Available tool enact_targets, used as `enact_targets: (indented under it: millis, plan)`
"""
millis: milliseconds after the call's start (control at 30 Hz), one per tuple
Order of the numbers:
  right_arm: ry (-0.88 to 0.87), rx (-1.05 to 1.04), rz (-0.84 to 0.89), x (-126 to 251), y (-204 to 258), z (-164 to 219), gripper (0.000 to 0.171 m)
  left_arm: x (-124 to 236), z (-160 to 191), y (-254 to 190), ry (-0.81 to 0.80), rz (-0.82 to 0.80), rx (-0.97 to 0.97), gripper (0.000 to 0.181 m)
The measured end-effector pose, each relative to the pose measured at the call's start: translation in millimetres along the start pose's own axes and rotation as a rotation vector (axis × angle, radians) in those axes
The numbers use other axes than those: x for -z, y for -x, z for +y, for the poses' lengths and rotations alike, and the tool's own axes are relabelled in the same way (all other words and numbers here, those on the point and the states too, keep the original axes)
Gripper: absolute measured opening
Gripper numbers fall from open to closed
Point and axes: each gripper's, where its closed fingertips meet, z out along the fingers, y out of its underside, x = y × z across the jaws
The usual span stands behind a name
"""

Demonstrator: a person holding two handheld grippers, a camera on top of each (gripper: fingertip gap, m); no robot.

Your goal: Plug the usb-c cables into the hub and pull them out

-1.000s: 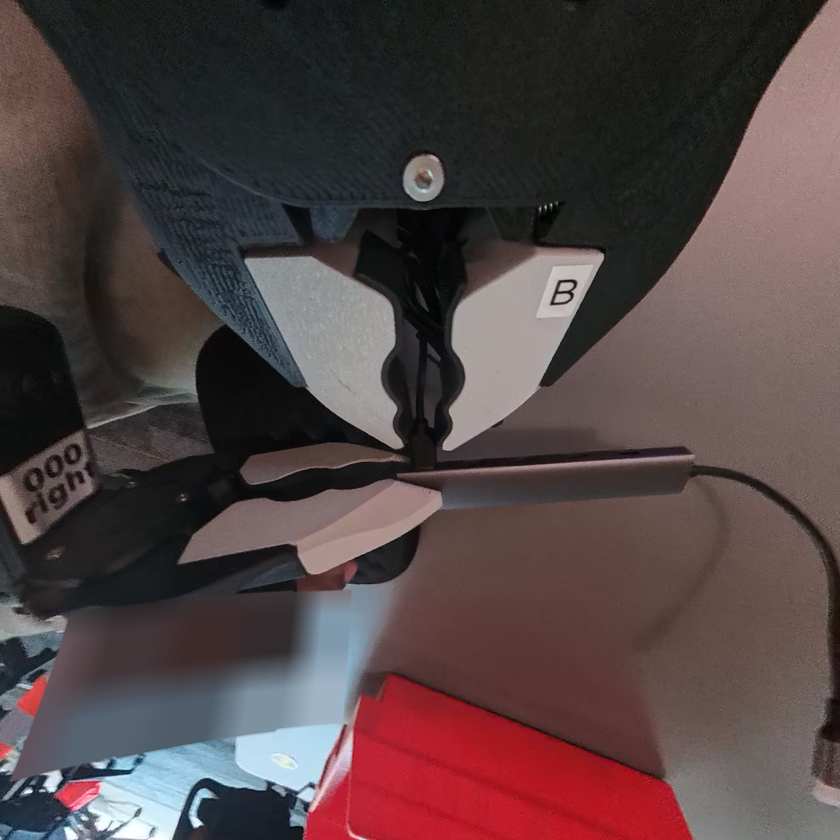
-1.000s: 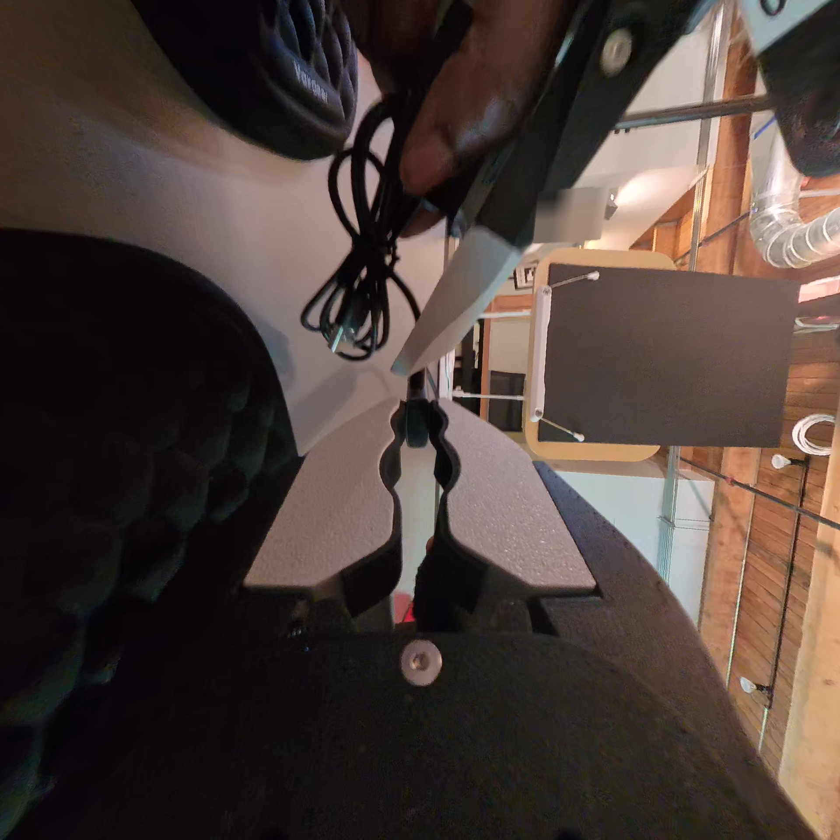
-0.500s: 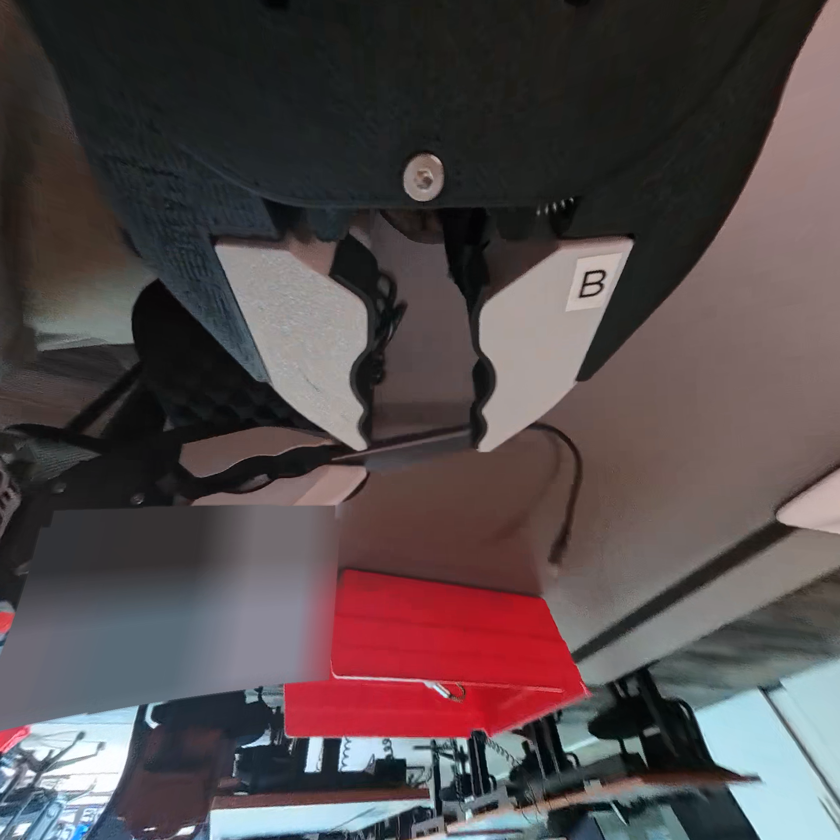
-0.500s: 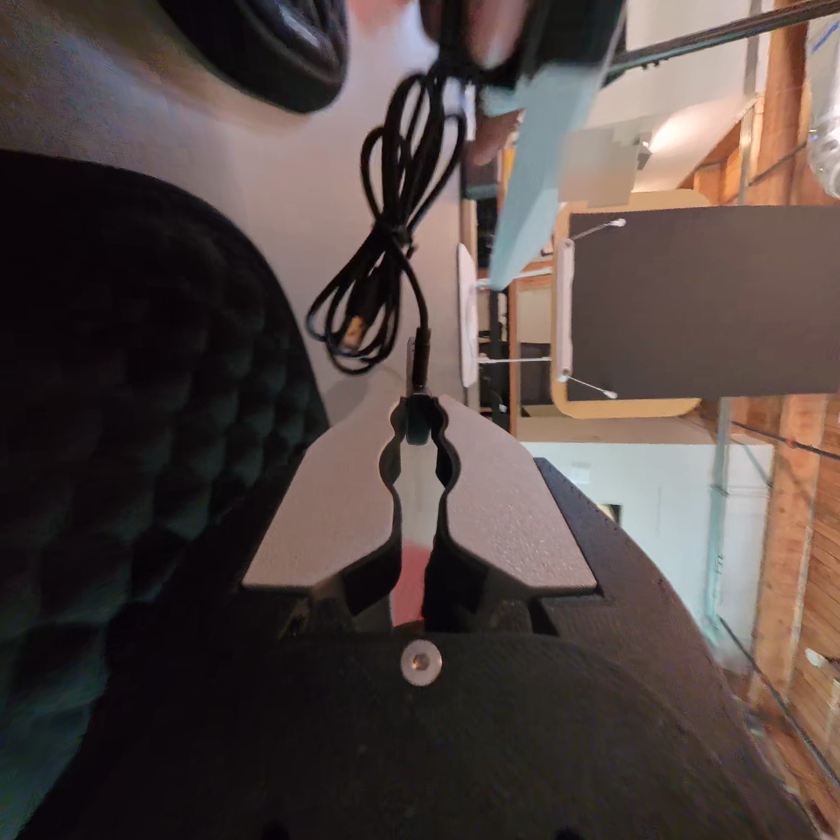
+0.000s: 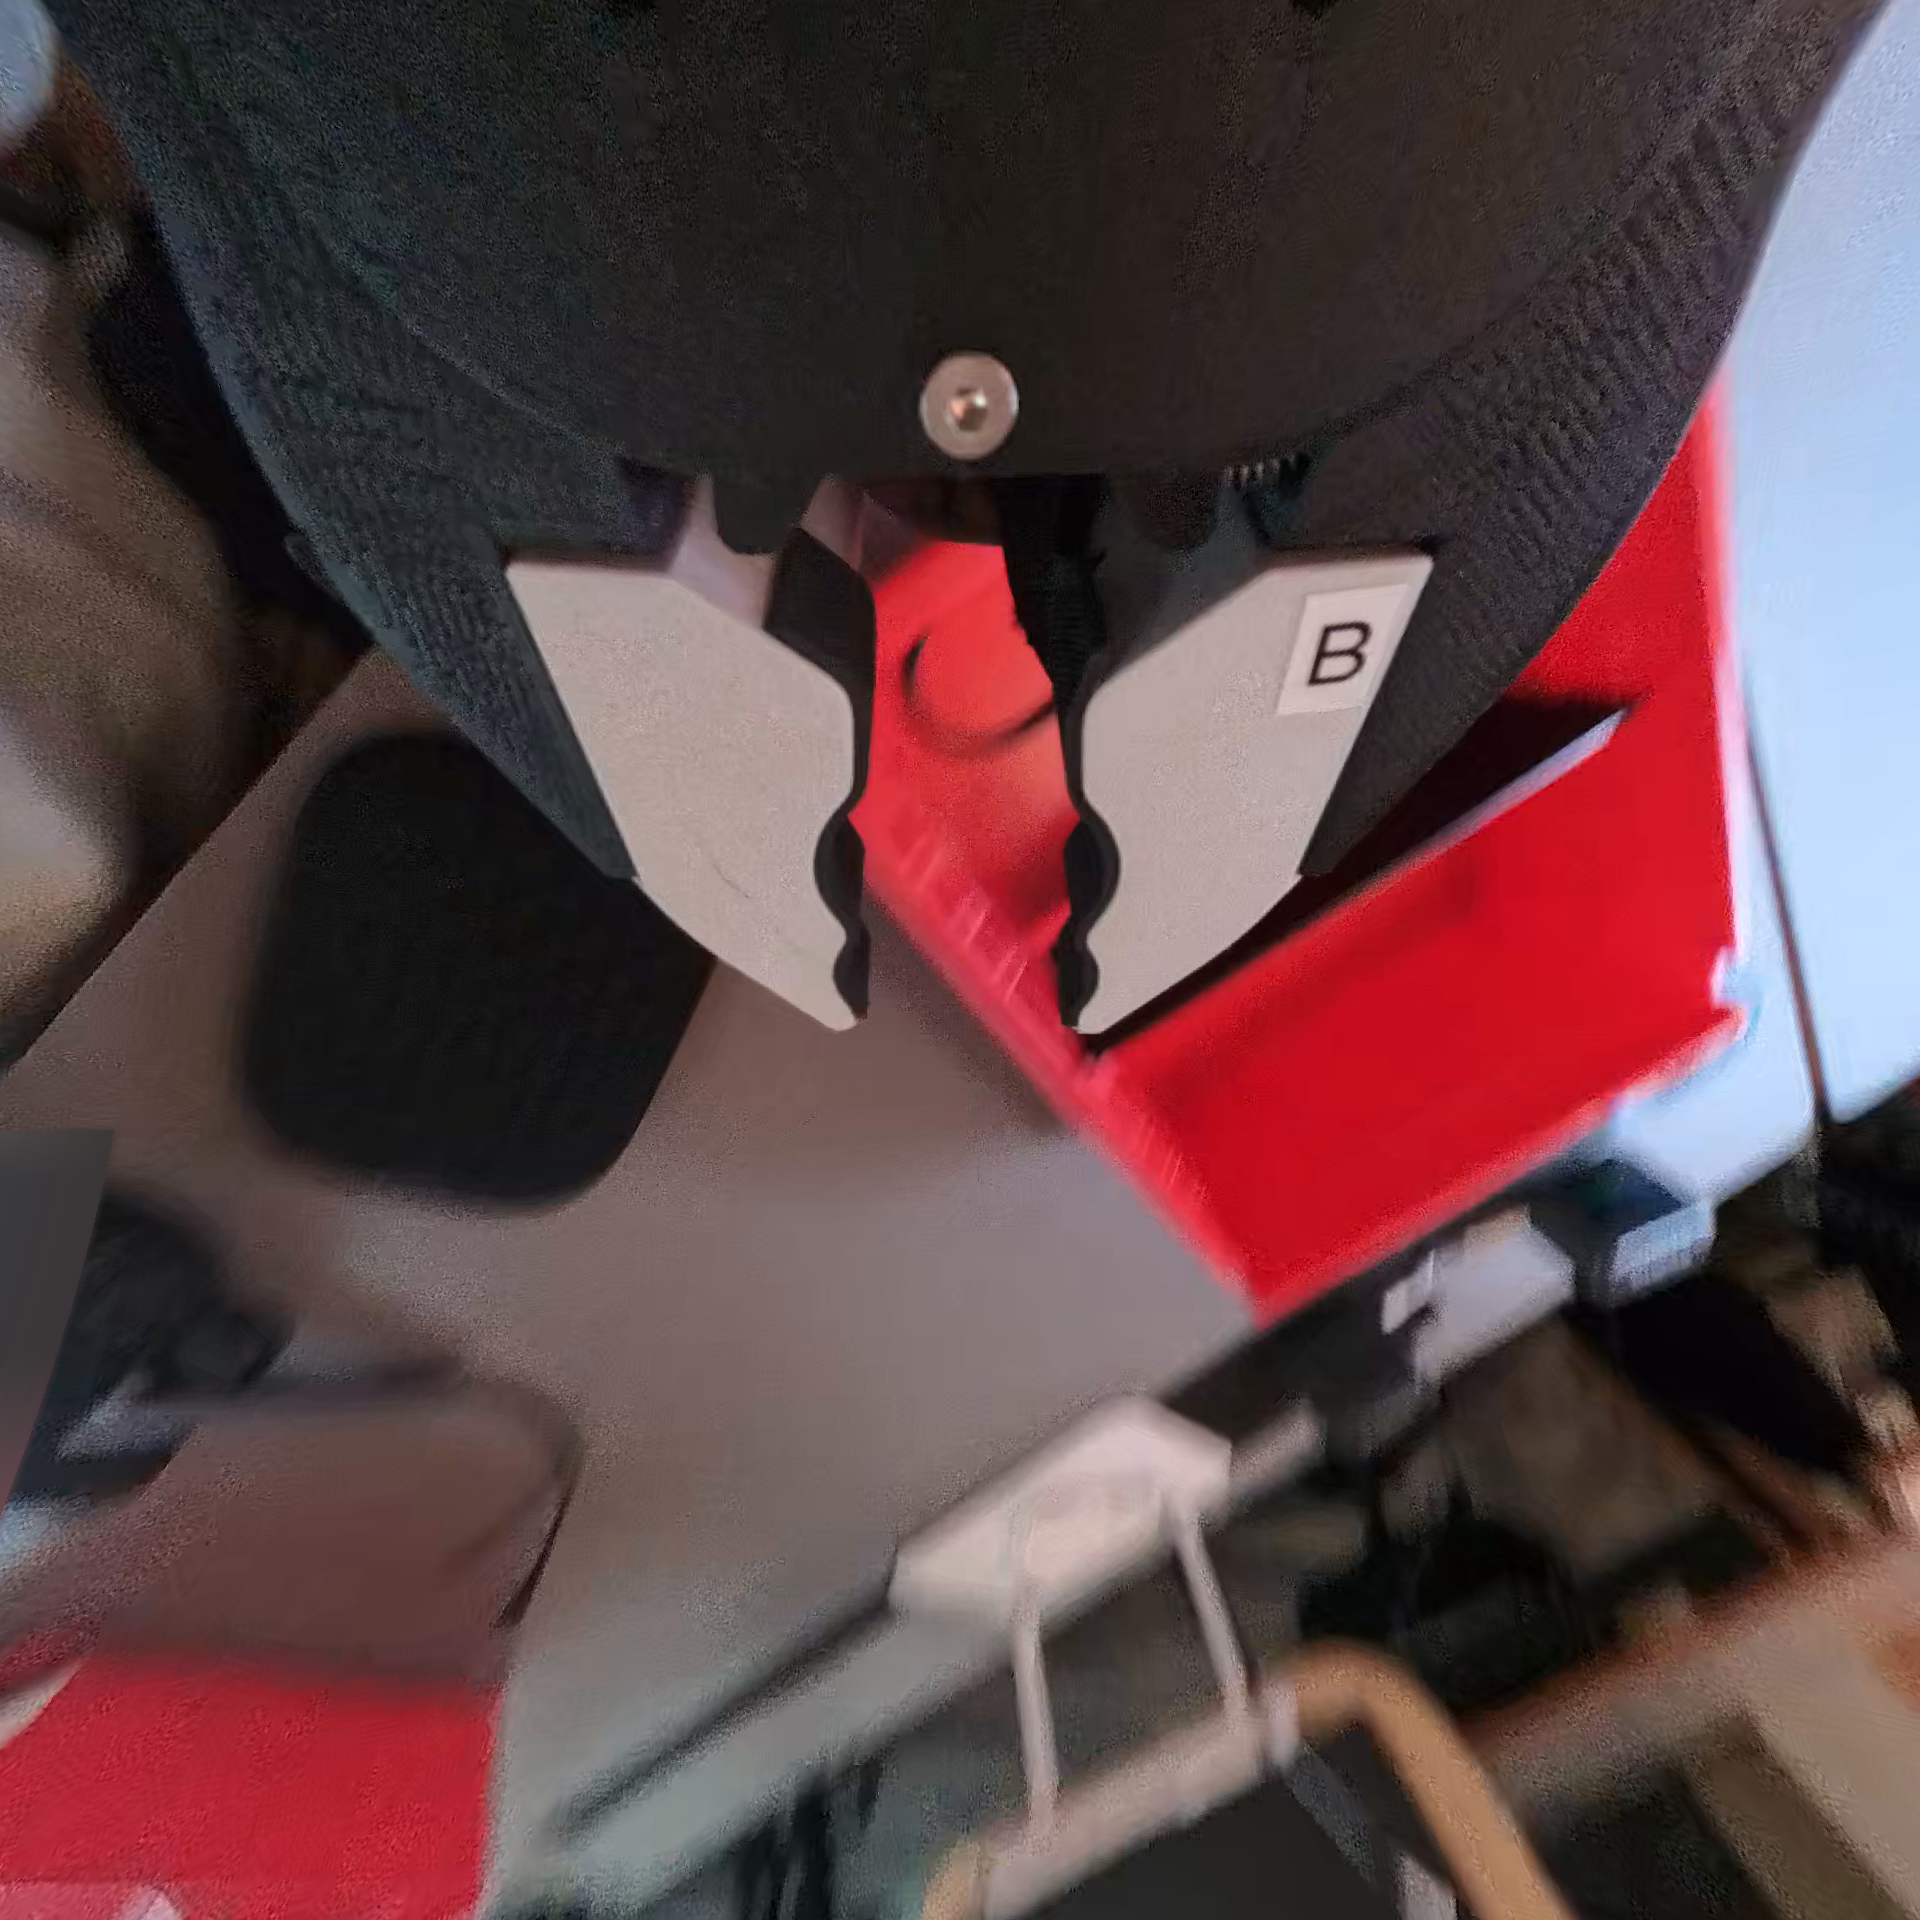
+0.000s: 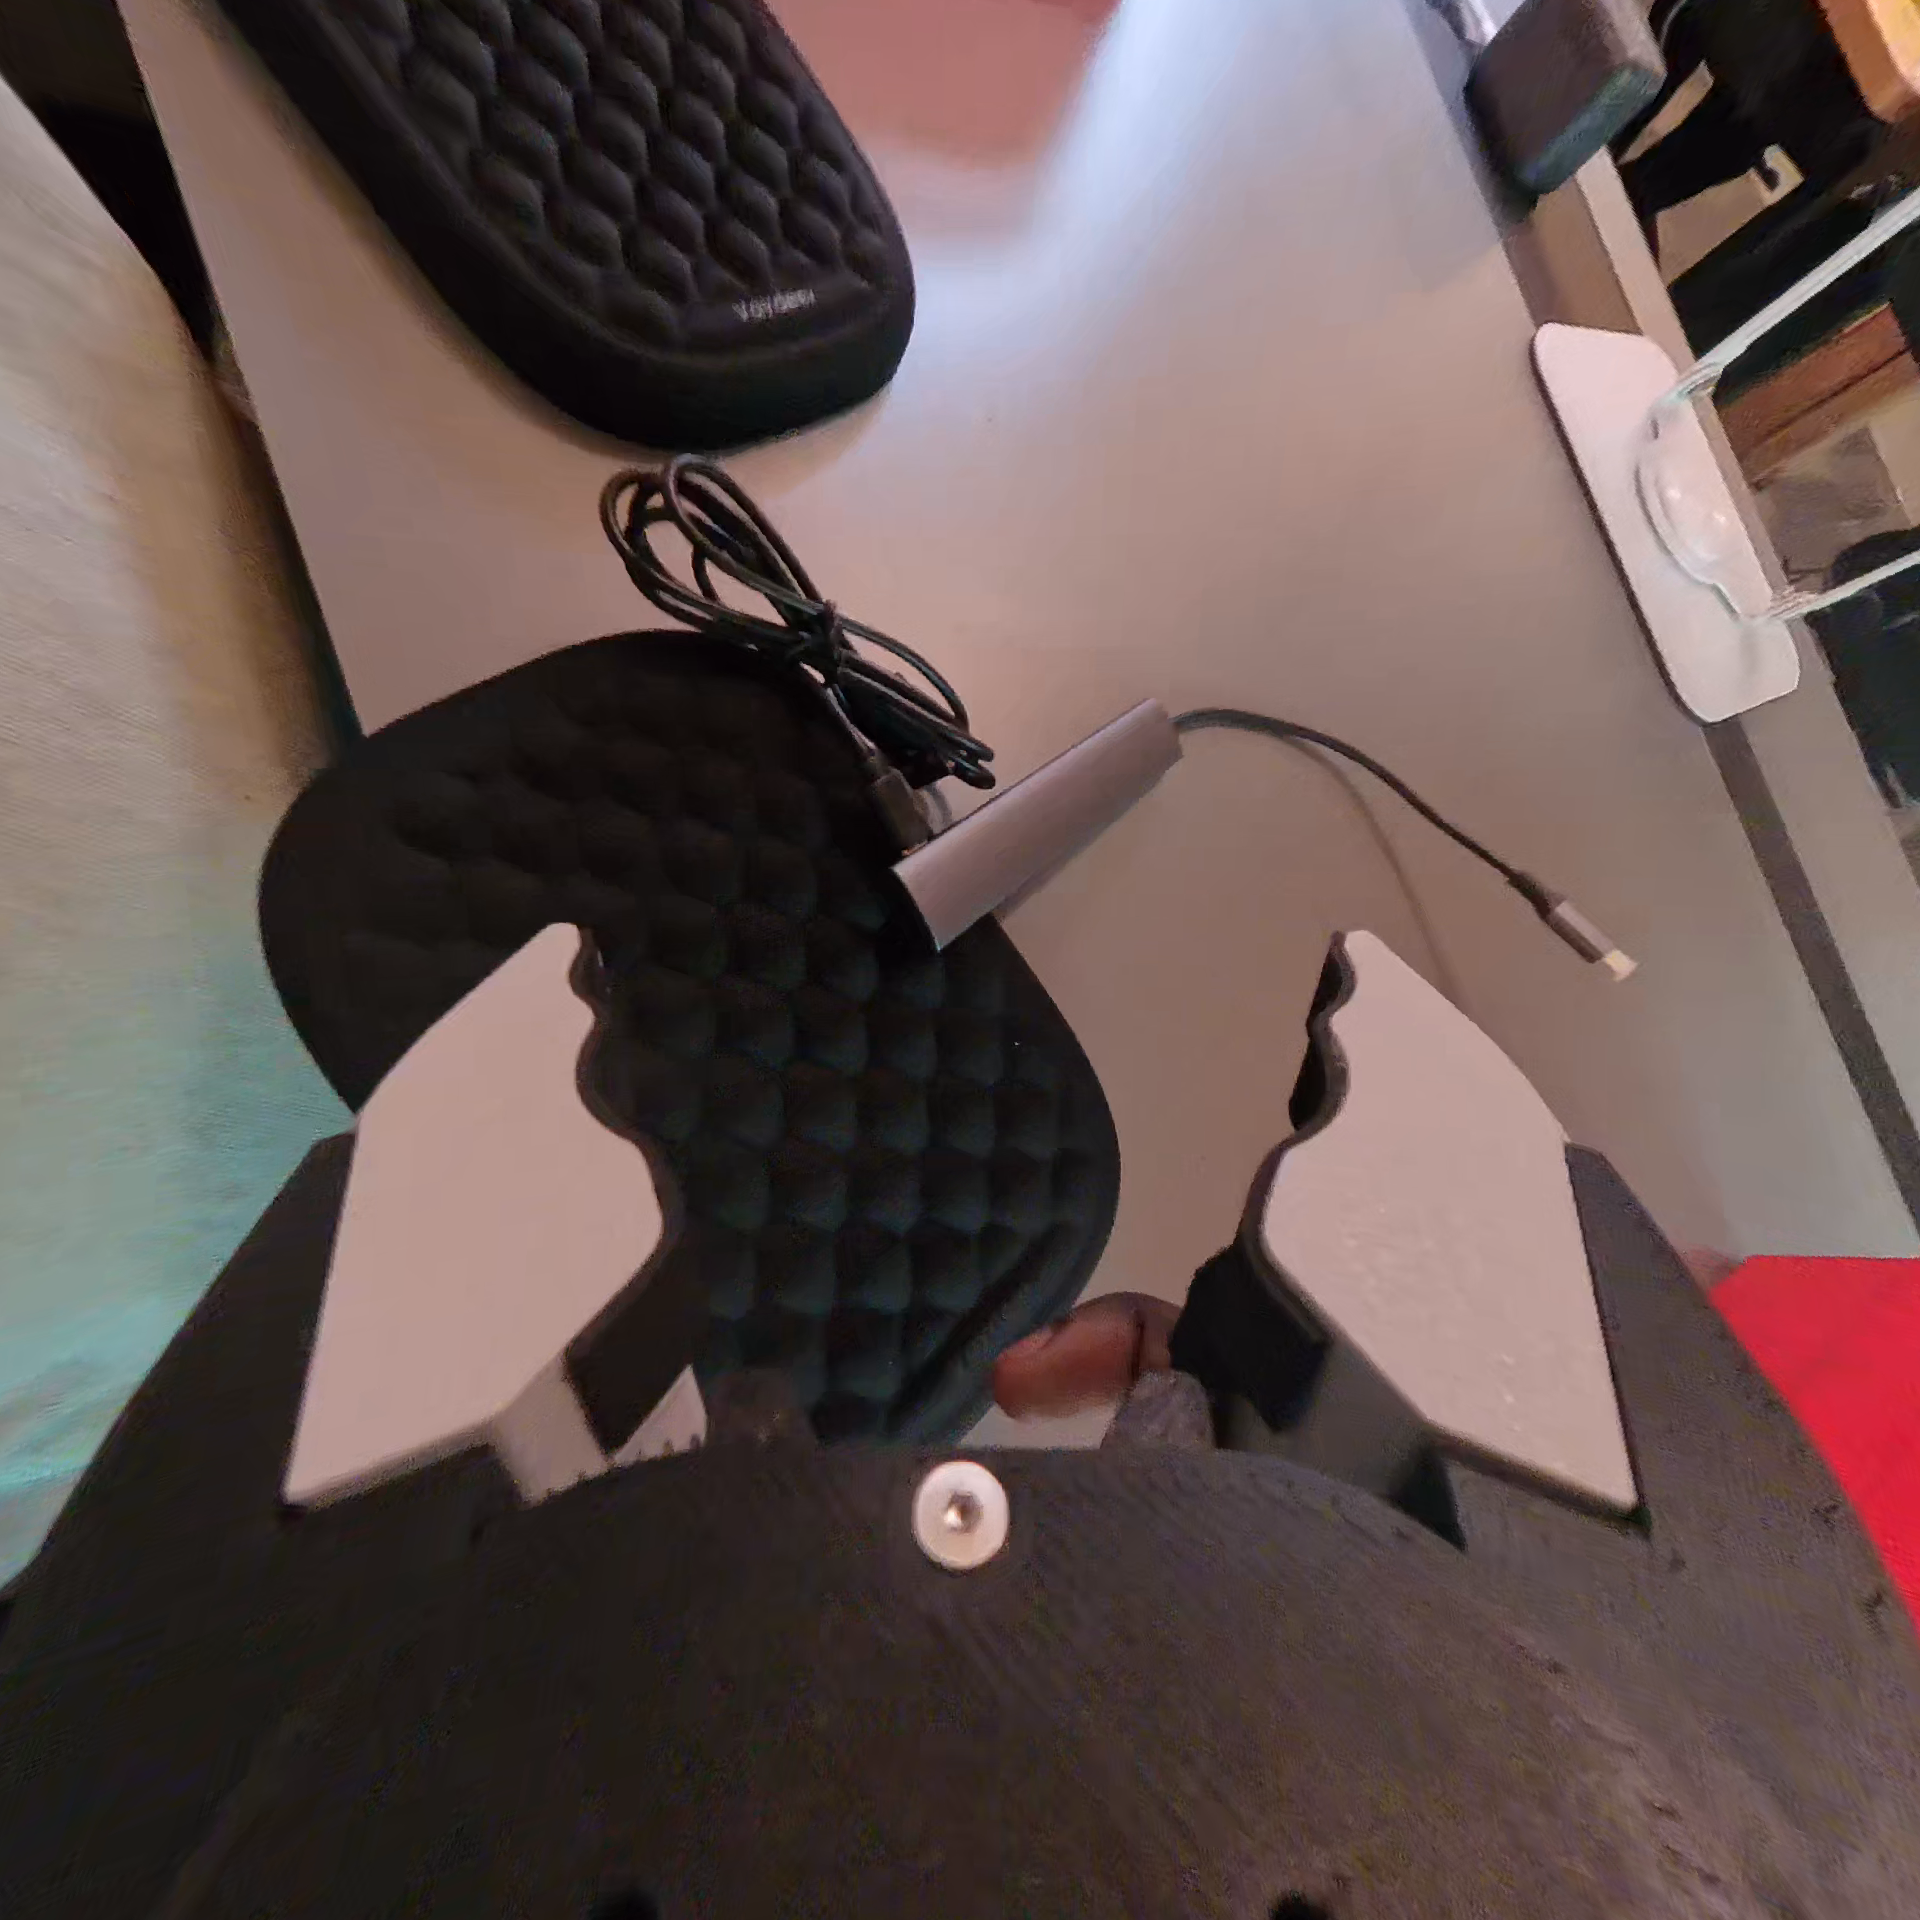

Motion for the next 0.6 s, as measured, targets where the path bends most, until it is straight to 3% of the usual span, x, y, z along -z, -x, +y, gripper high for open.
enact_targets:
  millis: [100,167,267,333,600]
  plan:
    - [-0.125,-0.075,-0.011,15.4,-8.3,-14.7,0.124,10.1,75.4,52.3,0.338,0.010,0.061,0.030]
    - [-0.205,-0.114,-0.005,25.7,-14.4,-26.1,0.122,9.1,112.8,62.2,0.530,0.083,0.057,0.030]
    - [-0.264,-0.128,-0.003,34.2,-18.5,-37.8,0.119,0.5,140.9,53.5,0.722,0.198,-0.016,0.034]
    - [-0.268,-0.109,0.011,35.7,-20.5,-40.9,0.118,-3.0,157.0,59.9,0.854,0.176,-0.068,0.037]
    - [-0.308,-0.086,0.054,40.8,-26.2,-47.9,0.111,-17.3,177.9,71.2,0.974,0.252,-0.061,0.036]
